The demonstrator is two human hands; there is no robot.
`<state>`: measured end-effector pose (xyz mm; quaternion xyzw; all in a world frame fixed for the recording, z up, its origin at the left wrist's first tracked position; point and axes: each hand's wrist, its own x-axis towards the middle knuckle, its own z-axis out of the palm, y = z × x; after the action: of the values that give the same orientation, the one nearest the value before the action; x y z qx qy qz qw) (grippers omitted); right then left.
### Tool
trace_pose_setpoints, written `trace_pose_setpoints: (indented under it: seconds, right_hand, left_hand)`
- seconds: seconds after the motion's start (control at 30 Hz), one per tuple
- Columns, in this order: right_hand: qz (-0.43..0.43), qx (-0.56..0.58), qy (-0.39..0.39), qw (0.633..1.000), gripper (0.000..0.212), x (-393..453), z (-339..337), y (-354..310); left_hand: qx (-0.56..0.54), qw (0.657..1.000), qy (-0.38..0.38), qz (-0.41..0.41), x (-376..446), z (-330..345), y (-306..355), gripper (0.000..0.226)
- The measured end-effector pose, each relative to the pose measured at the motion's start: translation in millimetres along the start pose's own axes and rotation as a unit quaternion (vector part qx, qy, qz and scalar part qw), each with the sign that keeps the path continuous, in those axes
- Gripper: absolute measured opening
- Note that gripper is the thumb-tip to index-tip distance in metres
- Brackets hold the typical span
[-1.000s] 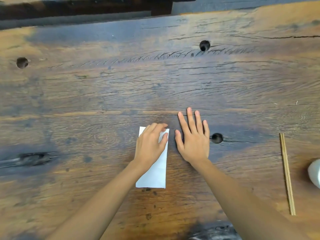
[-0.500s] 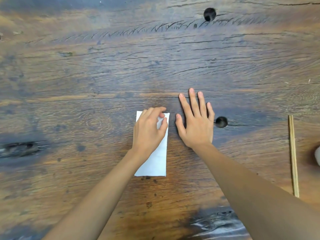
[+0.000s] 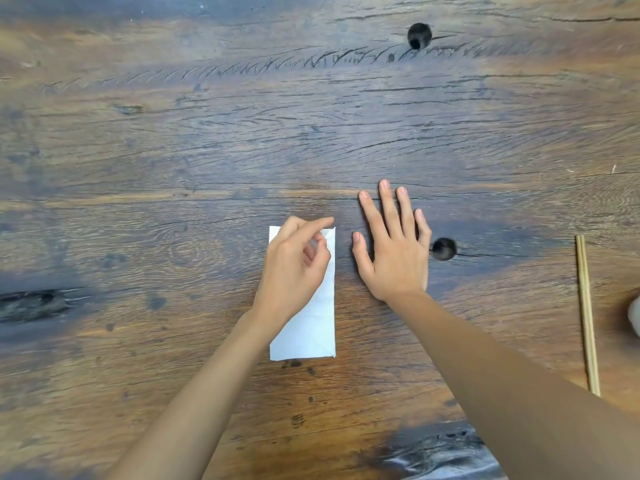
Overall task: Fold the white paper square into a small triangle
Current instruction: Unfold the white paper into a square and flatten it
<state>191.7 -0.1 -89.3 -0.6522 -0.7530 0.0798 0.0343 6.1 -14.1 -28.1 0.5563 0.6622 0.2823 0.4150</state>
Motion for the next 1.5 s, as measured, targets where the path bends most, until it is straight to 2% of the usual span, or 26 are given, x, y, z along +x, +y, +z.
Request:
trace_pose_setpoints:
  seconds: [0.3,0.43,0.63,0.83,1.07,1.3,1.4,1.5]
  right_hand:
    - [0.001,0.0,-0.008,1.0,0.063,0.2,0.4,0.5]
    - [0.0,0.004,-0.01,1.0,0.062,0.2,0.1,1.0]
    - [0.001,0.008,-0.008,1.0,0.061,0.1,-0.6,0.9]
    - [0.001,0.007,-0.008,1.0,0.061,0.3,-0.5,1.3]
    - [0.007,0.021,-0.005,1.0,0.061,0.3,-2.0,-0.2]
    - [0.004,0.021,-0.007,1.0,0.061,0.5,-1.1,-0.4]
    - [0.008,0.02,-0.007,1.0,0.061,0.7,-1.2,-0.3]
    - [0.008,0.022,-0.007,1.0,0.061,0.7,-1.5,-0.8]
  left_hand:
    - [-0.041,0.996,0.058,-0.051,-11.2,-8.2,3.3,0.008]
    - [-0.054,0.986,0.09,-0.129,-11.3,-12.3,0.7,0.026]
    - [-0.232,0.946,0.075,-0.212,-16.5,-36.5,-3.5,0.038]
    - [-0.251,0.932,0.085,-0.246,-25.3,-76.7,-15.2,0.037]
    - [-0.193,0.945,0.092,-0.246,-25.8,-122.7,-36.9,0.04]
    - [-0.03,0.965,0.144,-0.215,-19.1,-139.1,-56.5,0.043]
    - [0.09,0.975,0.137,-0.151,-26.4,-133.2,-56.4,0.034]
    - [0.174,0.983,0.05,-0.034,-40.1,-109.5,-52.7,0.026]
